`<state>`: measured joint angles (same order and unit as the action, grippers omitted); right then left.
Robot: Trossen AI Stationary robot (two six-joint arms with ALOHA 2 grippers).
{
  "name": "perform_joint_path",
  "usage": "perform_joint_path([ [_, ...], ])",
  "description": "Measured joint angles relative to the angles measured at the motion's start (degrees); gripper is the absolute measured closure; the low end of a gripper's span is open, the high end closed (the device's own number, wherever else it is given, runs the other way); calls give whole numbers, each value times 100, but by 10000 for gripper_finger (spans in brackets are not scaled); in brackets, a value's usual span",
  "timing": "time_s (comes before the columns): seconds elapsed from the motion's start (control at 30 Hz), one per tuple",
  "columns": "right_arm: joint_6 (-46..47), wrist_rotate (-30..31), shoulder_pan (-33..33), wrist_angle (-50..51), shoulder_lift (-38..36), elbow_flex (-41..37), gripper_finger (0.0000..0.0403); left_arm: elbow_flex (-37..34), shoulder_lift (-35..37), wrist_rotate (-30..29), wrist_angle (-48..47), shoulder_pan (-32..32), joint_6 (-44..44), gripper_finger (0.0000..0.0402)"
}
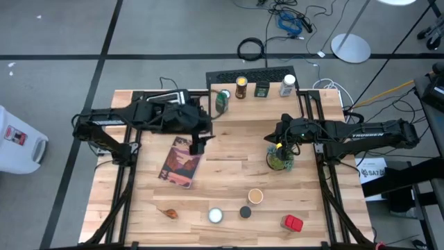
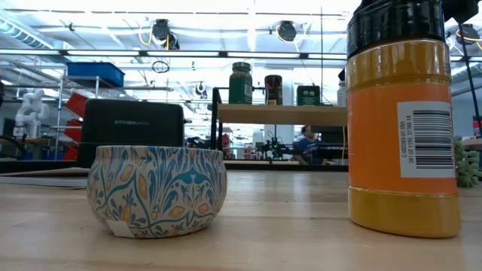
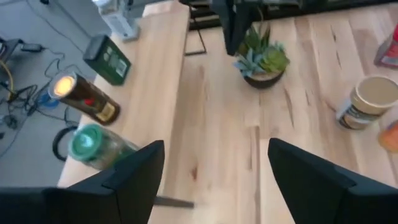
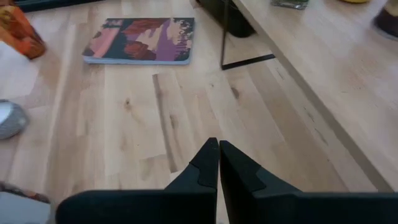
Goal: Shelf spices
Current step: Put the black seasoning bottle on the shelf
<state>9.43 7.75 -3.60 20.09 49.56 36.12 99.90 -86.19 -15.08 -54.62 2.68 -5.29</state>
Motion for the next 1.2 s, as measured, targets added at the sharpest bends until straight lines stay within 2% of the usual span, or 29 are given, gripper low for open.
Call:
perform_joint_path([
  [0.23,44,-60,217,-227,2,0,372,2,-39,-248,-287,686,201,104],
  [0.5,41,-61,745,-485,2,0,312,-88,-83,-503,-228,1500,358,104],
  [0.87,-157,-384,1836,-1559,342,0,216,-1543,-96,-159,659,2008,509,104],
  [1.0,-91,-407,2157,-1871,710,0,187,-2139,-93,-90,1453,2050,609,104],
  [1.2,53,-588,2613,-2586,1340,0,160,-2907,-92,470,2618,2065,651,104],
])
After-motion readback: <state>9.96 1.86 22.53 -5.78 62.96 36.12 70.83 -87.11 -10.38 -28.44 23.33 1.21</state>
